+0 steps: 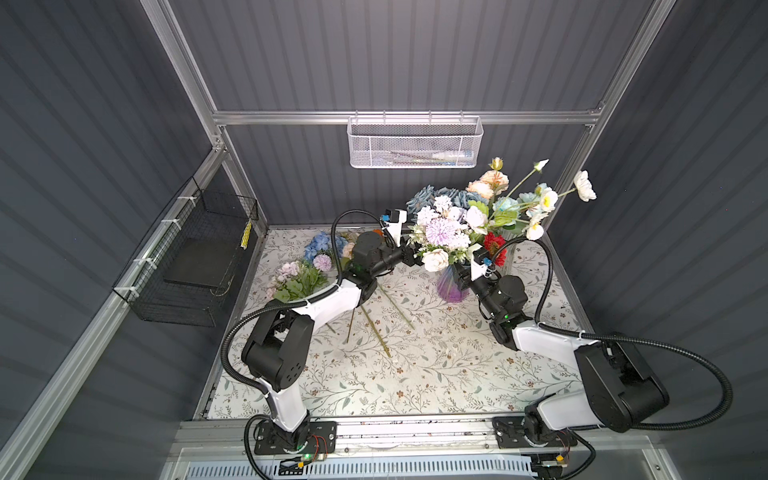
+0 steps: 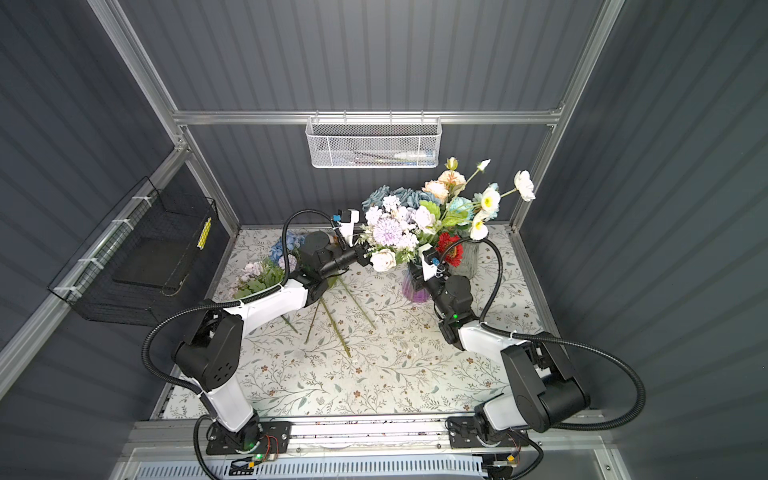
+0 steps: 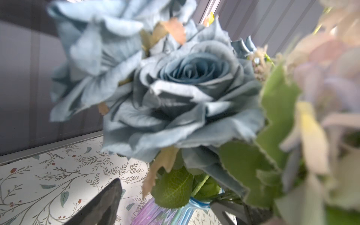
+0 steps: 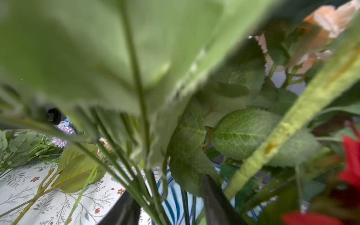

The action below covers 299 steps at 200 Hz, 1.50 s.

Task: Arrange the flowers into the vase
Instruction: 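Lower the bunch into the blue-purple vase with the right gripper, then open the right gripper and lift off the bunch while the left gripper withdraws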

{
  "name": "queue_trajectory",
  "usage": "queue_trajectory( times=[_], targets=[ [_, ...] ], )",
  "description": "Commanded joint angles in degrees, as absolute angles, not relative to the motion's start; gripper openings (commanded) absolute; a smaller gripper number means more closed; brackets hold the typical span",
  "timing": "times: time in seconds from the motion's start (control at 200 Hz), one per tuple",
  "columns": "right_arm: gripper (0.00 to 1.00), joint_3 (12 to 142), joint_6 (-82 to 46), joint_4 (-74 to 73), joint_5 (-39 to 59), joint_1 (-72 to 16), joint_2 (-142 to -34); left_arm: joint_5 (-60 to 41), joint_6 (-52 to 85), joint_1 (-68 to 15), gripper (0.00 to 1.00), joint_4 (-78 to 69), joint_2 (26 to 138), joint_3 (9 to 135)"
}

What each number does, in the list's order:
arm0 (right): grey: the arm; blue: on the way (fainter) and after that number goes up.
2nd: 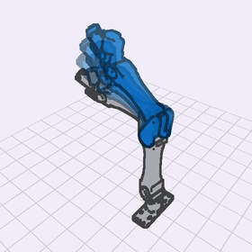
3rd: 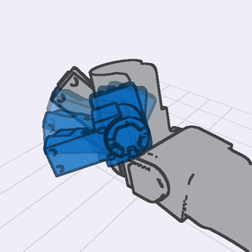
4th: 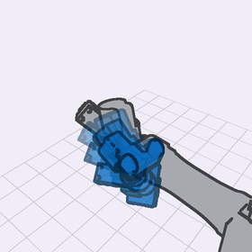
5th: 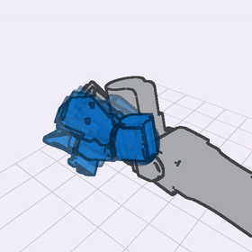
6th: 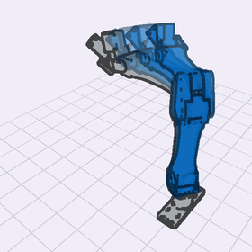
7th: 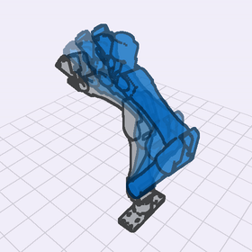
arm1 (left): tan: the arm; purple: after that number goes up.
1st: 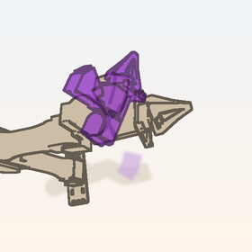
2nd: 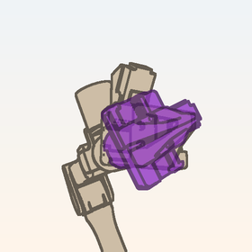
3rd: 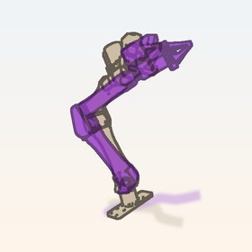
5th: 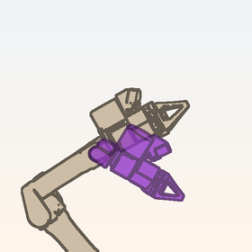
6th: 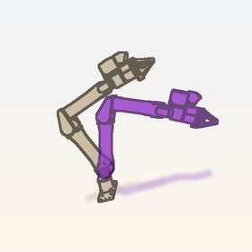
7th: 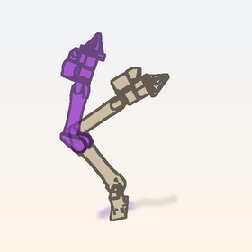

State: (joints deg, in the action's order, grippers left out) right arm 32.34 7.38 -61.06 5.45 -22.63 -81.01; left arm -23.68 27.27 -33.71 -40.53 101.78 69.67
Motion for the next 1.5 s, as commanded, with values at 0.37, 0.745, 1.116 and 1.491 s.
queue_trajectory(
  times=[0.37, 0.745, 1.116, 1.491],
  targets=[
    [0.56, 34.12, 8.9, -52.32, 7.93, -24.91, -70.67, -24.63, 28.19, -34.36, 0.94, -40.18, 100.98, 71.39],
    [0.08, 37.18, 10.57, -52.03, 8.11, -24.83, -72.18, -24.26, 27.42, -34.63, 0.94, -38.16, 100.56, 71.62],
    [0.0, 33.17, 7.57, -51.86, 3.23, -24.65, -72.74, -22.37, 26.3, -34.63, 0.94, -37.59, 98.53, 69.47],
    [0.0, 27.25, 1.16, -55.11, 1.19, -24.57, -77.05, -21.73, 26.54, -34.63, 0.94, -37.87, 97.92, 68.18]
  ],
)
